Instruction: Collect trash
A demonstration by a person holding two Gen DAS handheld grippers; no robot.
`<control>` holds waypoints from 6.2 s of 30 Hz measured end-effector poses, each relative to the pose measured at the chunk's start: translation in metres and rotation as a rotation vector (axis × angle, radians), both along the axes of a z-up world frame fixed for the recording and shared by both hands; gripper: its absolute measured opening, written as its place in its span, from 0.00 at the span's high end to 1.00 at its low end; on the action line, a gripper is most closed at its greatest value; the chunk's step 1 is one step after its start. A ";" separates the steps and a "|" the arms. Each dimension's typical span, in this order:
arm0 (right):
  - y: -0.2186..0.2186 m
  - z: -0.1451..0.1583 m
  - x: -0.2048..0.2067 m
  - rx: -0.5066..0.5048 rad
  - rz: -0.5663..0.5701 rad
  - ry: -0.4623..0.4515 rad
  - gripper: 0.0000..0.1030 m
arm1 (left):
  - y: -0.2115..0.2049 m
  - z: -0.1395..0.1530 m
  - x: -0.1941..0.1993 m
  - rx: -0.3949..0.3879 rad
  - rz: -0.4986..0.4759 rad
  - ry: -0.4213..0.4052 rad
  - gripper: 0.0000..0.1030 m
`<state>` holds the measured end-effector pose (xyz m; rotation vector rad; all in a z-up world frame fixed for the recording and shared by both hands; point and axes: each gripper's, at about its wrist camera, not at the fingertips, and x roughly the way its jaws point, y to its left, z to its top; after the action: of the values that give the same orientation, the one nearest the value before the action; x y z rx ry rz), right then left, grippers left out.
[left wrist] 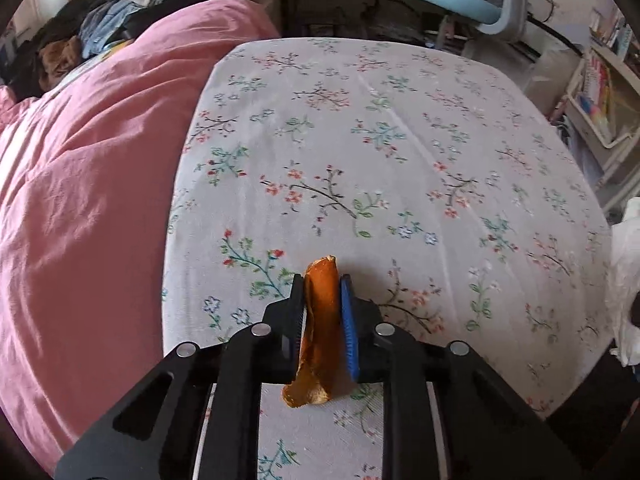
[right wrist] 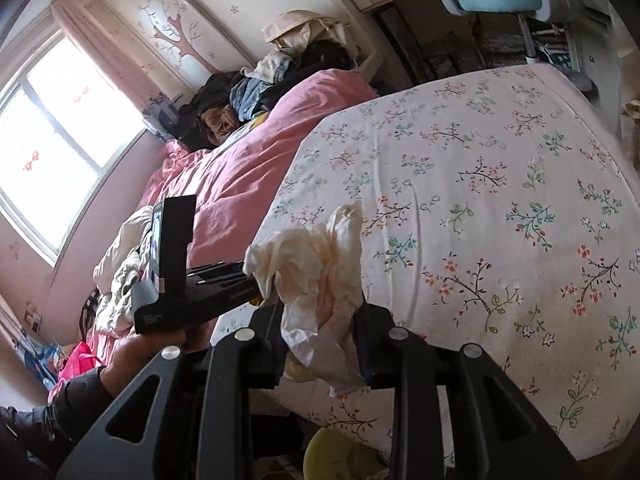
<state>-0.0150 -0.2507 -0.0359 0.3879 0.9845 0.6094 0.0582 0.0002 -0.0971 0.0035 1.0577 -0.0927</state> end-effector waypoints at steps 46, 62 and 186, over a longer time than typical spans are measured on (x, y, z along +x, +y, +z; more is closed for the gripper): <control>0.006 0.063 -0.095 -0.383 -0.331 -0.401 0.09 | -0.012 0.090 -0.171 0.068 0.001 -0.402 0.08; 0.017 0.031 0.007 -0.388 -0.312 -0.289 0.08 | 0.001 0.100 -0.047 0.214 0.041 -0.412 0.07; 0.033 0.029 0.000 -0.525 -0.218 -0.335 0.08 | -0.012 0.087 -0.055 0.076 0.006 -0.367 0.07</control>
<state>-0.0147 -0.2176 -0.0069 -0.0752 0.7309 0.1920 0.0035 -0.0122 -0.0102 0.0830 0.6942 -0.0440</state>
